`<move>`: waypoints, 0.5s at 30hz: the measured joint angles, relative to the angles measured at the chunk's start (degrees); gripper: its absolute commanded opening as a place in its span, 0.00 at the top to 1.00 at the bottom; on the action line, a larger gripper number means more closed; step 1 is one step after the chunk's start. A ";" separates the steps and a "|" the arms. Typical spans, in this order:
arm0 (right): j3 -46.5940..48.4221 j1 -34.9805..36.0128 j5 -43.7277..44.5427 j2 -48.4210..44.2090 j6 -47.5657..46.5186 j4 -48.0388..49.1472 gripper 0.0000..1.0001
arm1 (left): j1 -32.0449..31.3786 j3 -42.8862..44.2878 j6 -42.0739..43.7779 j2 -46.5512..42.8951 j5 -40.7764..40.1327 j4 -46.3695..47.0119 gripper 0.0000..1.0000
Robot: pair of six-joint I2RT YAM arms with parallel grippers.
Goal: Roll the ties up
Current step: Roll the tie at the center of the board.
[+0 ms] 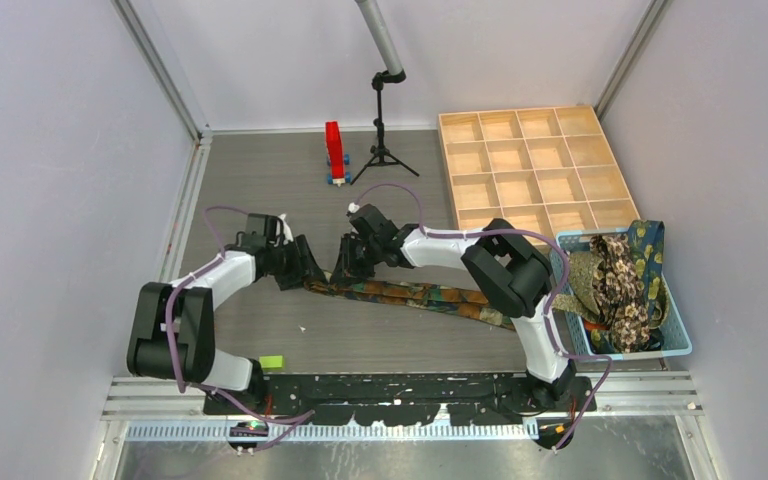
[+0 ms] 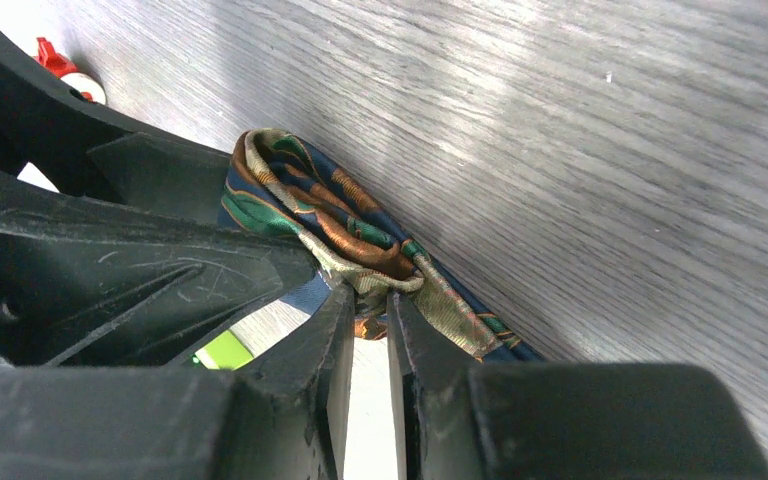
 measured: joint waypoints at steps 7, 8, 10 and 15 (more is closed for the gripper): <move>-0.09 -0.02 -0.04 0.11 0.02 0.31 0.77 | 0.76 0.04 -0.09 2.45 3.85 3.17 0.66; -0.09 -0.04 -0.04 0.09 0.02 0.31 0.77 | 0.90 0.02 -0.02 2.78 4.26 3.65 0.67; -0.09 -0.07 -0.07 0.11 0.07 0.28 0.77 | 0.98 0.02 0.02 3.04 4.87 4.28 0.69; 0.74 -0.07 -0.13 0.33 0.07 -0.70 0.77 | 0.94 -0.20 0.02 2.01 4.92 4.42 0.74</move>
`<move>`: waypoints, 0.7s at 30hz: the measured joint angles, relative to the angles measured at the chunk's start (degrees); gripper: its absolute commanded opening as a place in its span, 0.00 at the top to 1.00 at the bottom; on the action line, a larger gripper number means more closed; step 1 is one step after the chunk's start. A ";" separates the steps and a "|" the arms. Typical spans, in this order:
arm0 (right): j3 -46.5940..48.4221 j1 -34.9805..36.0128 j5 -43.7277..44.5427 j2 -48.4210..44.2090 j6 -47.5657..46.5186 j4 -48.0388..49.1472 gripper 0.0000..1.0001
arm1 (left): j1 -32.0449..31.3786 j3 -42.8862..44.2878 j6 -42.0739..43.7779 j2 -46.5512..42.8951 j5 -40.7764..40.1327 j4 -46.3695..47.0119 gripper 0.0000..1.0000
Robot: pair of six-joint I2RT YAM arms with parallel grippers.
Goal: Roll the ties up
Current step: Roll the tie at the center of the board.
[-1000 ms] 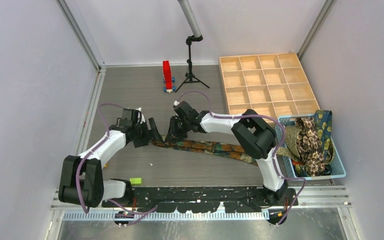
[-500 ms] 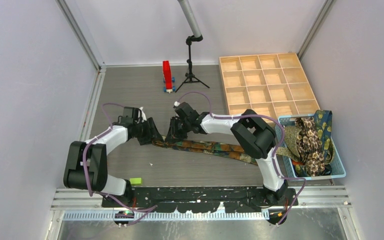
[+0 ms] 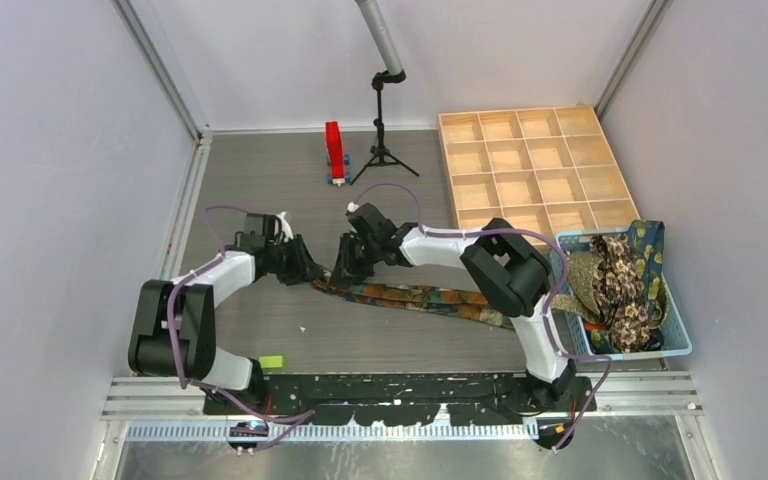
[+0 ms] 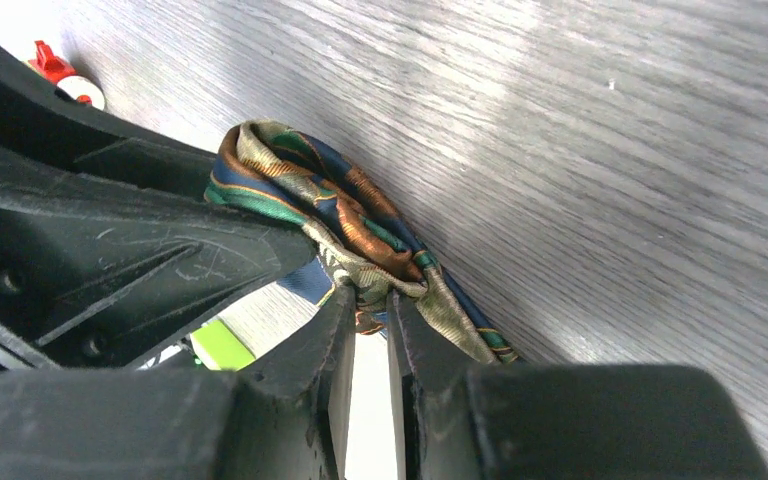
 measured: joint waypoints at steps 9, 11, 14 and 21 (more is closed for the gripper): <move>2.29 0.15 0.02 0.11 -0.17 -2.54 0.72 | -5.38 -0.28 0.52 -8.70 -9.53 -2.73 0.79; 2.27 0.31 0.04 0.07 -0.17 -2.86 0.71 | -7.13 -0.28 0.68 -9.84 -12.55 -3.48 0.81; 2.27 0.90 0.09 0.00 -0.15 -2.97 0.71 | -9.44 -0.28 1.09 -10.95 -16.72 -4.37 0.83; 1.92 2.19 0.07 0.00 0.48 -2.71 0.72 | -14.58 -0.28 2.01 -12.09 -25.03 -5.07 0.85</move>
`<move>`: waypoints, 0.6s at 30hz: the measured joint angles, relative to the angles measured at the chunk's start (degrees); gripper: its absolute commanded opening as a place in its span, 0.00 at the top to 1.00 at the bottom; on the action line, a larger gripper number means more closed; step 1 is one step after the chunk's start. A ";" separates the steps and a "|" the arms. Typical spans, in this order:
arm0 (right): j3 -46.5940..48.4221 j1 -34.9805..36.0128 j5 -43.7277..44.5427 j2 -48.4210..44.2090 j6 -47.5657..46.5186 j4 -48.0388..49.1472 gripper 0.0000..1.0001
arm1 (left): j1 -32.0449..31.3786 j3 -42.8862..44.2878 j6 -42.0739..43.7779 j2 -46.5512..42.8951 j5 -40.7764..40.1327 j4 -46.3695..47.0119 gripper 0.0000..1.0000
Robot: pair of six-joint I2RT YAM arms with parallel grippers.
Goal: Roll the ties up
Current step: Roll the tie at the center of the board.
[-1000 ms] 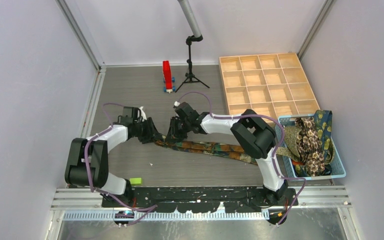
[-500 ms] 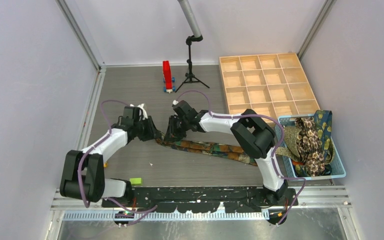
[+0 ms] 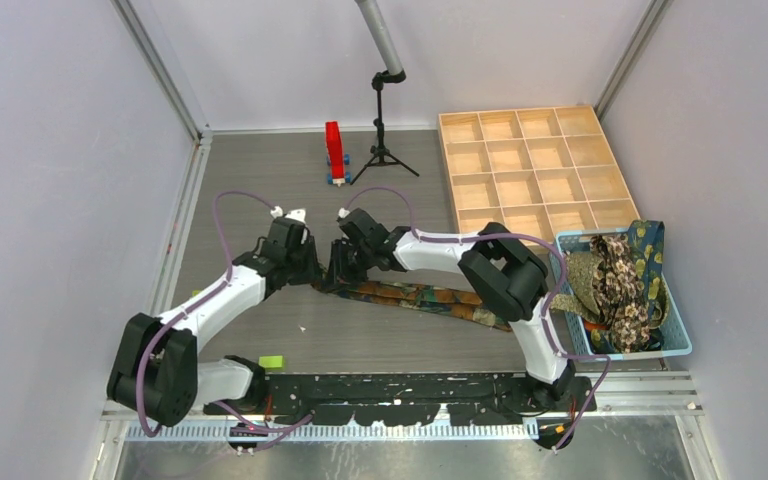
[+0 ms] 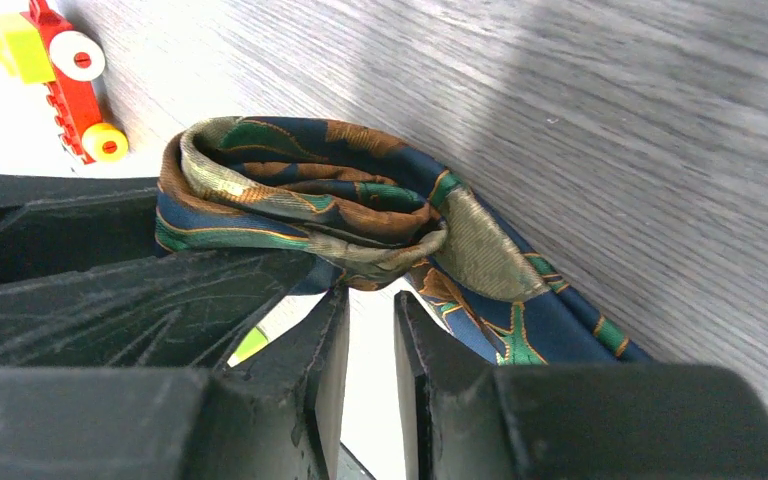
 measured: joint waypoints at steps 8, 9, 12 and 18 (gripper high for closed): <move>2.49 0.17 -0.22 1.53 0.44 -0.20 0.75 | -4.74 0.24 1.40 -1.11 -7.74 -0.46 0.87; 3.32 0.17 -0.28 2.05 0.44 -0.24 0.75 | -5.03 0.42 1.57 -1.20 -8.46 -0.66 0.87; 5.55 0.13 -0.61 3.43 0.44 -0.76 0.76 | -6.14 1.01 2.62 -1.44 -11.78 -1.22 0.87; 8.22 -0.61 -1.77 4.90 0.33 -1.44 0.77 | -8.76 2.73 4.42 -1.27 -17.05 -2.62 0.87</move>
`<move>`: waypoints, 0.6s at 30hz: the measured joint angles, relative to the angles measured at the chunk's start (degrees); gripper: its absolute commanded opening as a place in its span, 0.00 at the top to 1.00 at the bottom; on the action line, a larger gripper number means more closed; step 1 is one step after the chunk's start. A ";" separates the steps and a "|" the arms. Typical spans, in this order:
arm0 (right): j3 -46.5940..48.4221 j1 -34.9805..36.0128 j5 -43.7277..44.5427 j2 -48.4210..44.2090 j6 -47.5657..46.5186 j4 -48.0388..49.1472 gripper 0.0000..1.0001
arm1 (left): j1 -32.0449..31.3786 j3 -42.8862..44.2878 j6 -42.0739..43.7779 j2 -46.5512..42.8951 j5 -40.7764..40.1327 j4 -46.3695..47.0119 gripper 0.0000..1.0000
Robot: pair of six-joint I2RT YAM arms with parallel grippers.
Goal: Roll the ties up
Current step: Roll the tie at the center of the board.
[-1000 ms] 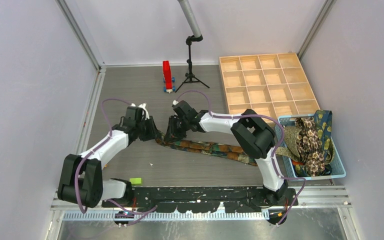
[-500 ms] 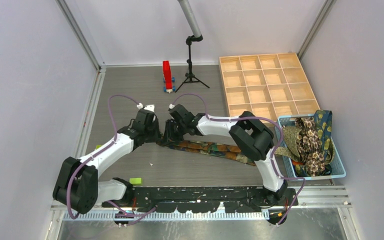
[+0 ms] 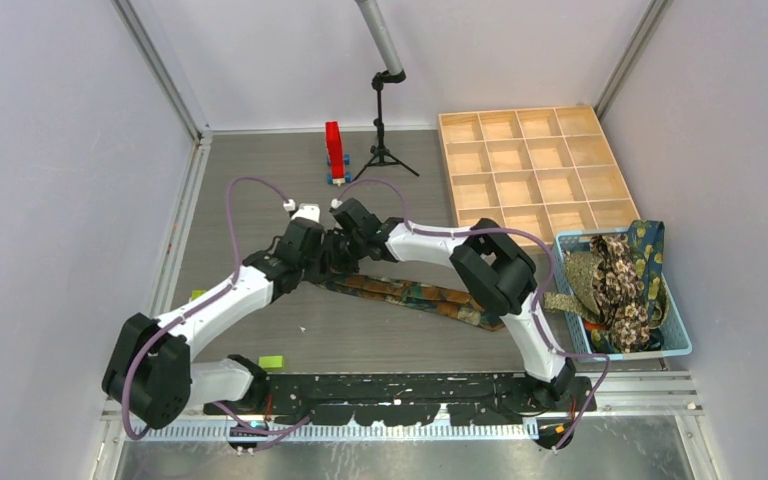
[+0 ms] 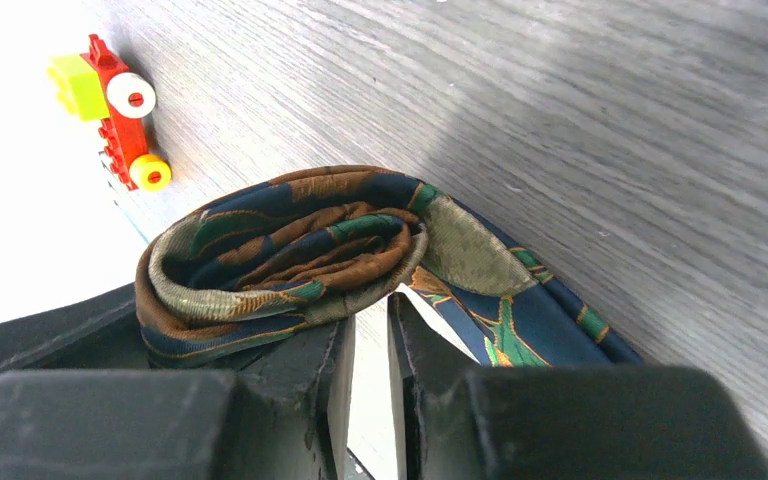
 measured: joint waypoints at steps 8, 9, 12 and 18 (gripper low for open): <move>-5.44 -2.80 -0.04 -1.84 -1.20 0.42 0.77 | -5.22 2.80 1.16 5.42 -5.55 -0.09 0.87; -7.19 -3.26 -0.28 -2.75 -1.25 0.55 0.77 | -6.08 3.19 1.18 6.51 -6.47 -0.09 0.87; -11.10 -4.37 0.13 -6.21 -1.90 0.31 0.76 | -8.17 4.15 1.22 9.18 -8.90 0.02 0.87; -17.38 -6.54 0.81 -14.36 -3.32 -0.39 0.76 | -11.61 5.09 1.75 12.70 -14.69 0.13 0.87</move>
